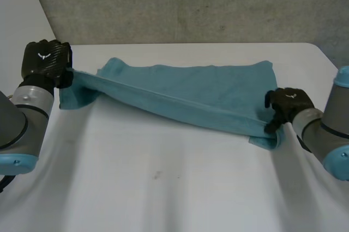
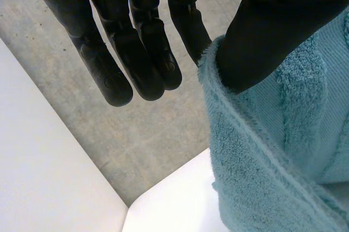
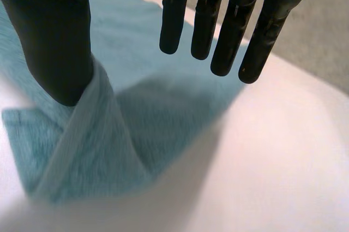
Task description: Fold the laundry
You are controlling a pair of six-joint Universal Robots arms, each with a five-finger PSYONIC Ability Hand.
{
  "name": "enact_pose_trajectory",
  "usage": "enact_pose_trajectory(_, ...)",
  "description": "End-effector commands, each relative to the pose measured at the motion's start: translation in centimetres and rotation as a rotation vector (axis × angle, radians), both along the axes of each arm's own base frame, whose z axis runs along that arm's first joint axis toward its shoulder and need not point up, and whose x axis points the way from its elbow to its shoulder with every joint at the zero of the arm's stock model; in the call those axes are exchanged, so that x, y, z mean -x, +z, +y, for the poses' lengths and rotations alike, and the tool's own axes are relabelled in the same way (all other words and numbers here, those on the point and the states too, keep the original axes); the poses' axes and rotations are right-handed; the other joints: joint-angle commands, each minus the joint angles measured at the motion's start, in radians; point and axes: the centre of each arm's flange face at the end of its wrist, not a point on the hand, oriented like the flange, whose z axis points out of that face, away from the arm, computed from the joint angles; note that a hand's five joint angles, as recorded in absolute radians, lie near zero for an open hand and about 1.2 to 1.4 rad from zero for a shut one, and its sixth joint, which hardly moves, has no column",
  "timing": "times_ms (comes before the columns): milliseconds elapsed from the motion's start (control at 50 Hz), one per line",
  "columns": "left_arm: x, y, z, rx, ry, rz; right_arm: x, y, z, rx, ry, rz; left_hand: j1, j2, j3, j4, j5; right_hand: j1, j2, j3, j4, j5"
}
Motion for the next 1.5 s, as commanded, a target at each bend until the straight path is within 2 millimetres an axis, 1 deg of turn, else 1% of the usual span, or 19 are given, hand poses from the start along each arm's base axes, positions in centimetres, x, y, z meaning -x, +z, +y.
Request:
enact_pose_trajectory(20,-0.8,0.1,-0.5,0.0,0.025,0.004,3.3,-1.4,-0.1,-0.116,-0.113,-0.053,0.261,0.198,0.202,0.201,0.265,0.154,0.082,0.088,0.087,0.091)
enact_pose_trajectory(420,-0.8,-0.3,-0.1,-0.031,0.022,0.002,3.4,-2.1,1.0,-0.21,-0.094,-0.181,0.261,0.198,0.202,0.201,0.265,0.283,0.212,0.217,0.216,0.22)
enact_pose_trajectory(480,-0.7,-0.3,0.0,-0.031,0.018,0.003,3.3,-2.2,0.8,-0.198,-0.081,-0.188,0.261,0.198,0.202,0.201,0.265,0.47,0.399,0.404,0.403,0.407)
enact_pose_trajectory(520,-0.7,-0.3,0.0,-0.031,0.018,0.002,3.2,-2.2,0.6,-0.187,-0.065,-0.198,0.261,0.198,0.202,0.201,0.265,0.854,0.783,0.788,0.787,0.791)
enact_pose_trajectory(640,-0.8,-0.4,0.1,-0.049,0.023,-0.003,2.8,-1.9,0.6,-0.183,-0.018,-0.213,0.261,0.198,0.202,0.201,0.265,0.904,0.833,0.838,0.838,0.841)
enact_pose_trajectory(720,-1.1,-0.2,0.4,-0.075,0.028,-0.01,3.0,1.5,0.1,-0.078,-0.005,-0.208,0.261,0.198,0.202,0.201,0.265,0.904,0.833,0.838,0.838,0.841)
enact_pose_trajectory(740,-1.3,0.7,1.1,-0.087,0.031,-0.012,3.2,4.5,0.3,0.008,0.007,-0.2,0.261,0.198,0.202,0.201,0.265,0.904,0.833,0.838,0.838,0.841)
enact_pose_trajectory(820,-2.0,2.7,2.4,-0.106,0.046,-0.011,4.3,10.4,1.4,0.165,0.019,-0.132,0.261,0.198,0.202,0.201,0.265,0.904,0.833,0.838,0.838,0.841)
enact_pose_trajectory(900,-2.6,5.3,4.8,-0.104,0.046,-0.009,4.5,14.4,3.1,0.219,0.075,-0.018,0.261,0.198,0.202,0.201,0.265,0.904,0.833,0.838,0.838,0.841)
enact_pose_trajectory(980,-2.9,7.3,6.8,-0.087,0.044,-0.02,4.3,16.4,5.3,0.185,0.153,0.112,0.261,0.198,0.202,0.201,0.265,0.904,0.833,0.838,0.838,0.841)
enact_pose_trajectory(1040,-3.1,7.6,7.3,-0.113,0.043,-0.025,4.2,16.2,6.4,0.119,0.196,0.184,0.261,0.198,0.202,0.201,0.265,0.904,0.833,0.838,0.838,0.841)
enact_pose_trajectory(1100,-3.3,6.8,7.6,-0.184,0.03,-0.043,4.1,13.9,7.0,-0.006,0.266,0.302,0.261,0.198,0.202,0.201,0.265,0.904,0.833,0.838,0.838,0.841)
enact_pose_trajectory(1160,-3.1,4.7,6.9,-0.266,0.008,-0.091,4.1,11.3,6.1,-0.097,0.299,0.347,0.261,0.198,0.202,0.201,0.265,0.904,0.833,0.838,0.838,0.841)
enact_pose_trajectory(1180,-3.1,2.9,6.1,-0.324,0.003,-0.128,4.2,9.6,5.5,-0.151,0.302,0.366,0.261,0.198,0.202,0.201,0.265,0.904,0.833,0.838,0.838,0.841)
enact_pose_trajectory(1300,-2.7,-1.8,3.4,-0.448,-0.019,-0.267,4.0,6.0,3.7,-0.246,0.27,0.432,0.261,0.198,0.202,0.201,0.265,0.904,0.833,0.838,0.838,0.841)
enact_pose_trajectory(1340,-2.4,-3.3,2.2,-0.473,-0.03,-0.304,3.1,5.6,3.0,-0.213,0.275,0.455,0.261,0.198,0.202,0.201,0.265,0.904,0.833,0.838,0.838,0.841)
enact_pose_trajectory(1420,-1.8,-3.4,0.1,-0.444,-0.038,-0.314,1.1,6.2,-0.4,-0.031,0.218,0.501,0.261,0.198,0.202,0.201,0.265,0.904,0.833,0.838,0.838,0.841)
enact_pose_trajectory(1480,-1.1,-1.8,-1.7,-0.366,-0.04,-0.311,0.7,9.1,-2.8,0.138,0.136,0.498,0.261,0.198,0.202,0.201,0.265,0.904,0.833,0.838,0.838,0.841)
enact_pose_trajectory(1500,-0.5,0.2,-2.8,-0.289,-0.034,-0.306,0.6,10.4,-3.5,0.202,0.107,0.491,0.261,0.198,0.202,0.201,0.265,0.904,0.833,0.838,0.838,0.841)
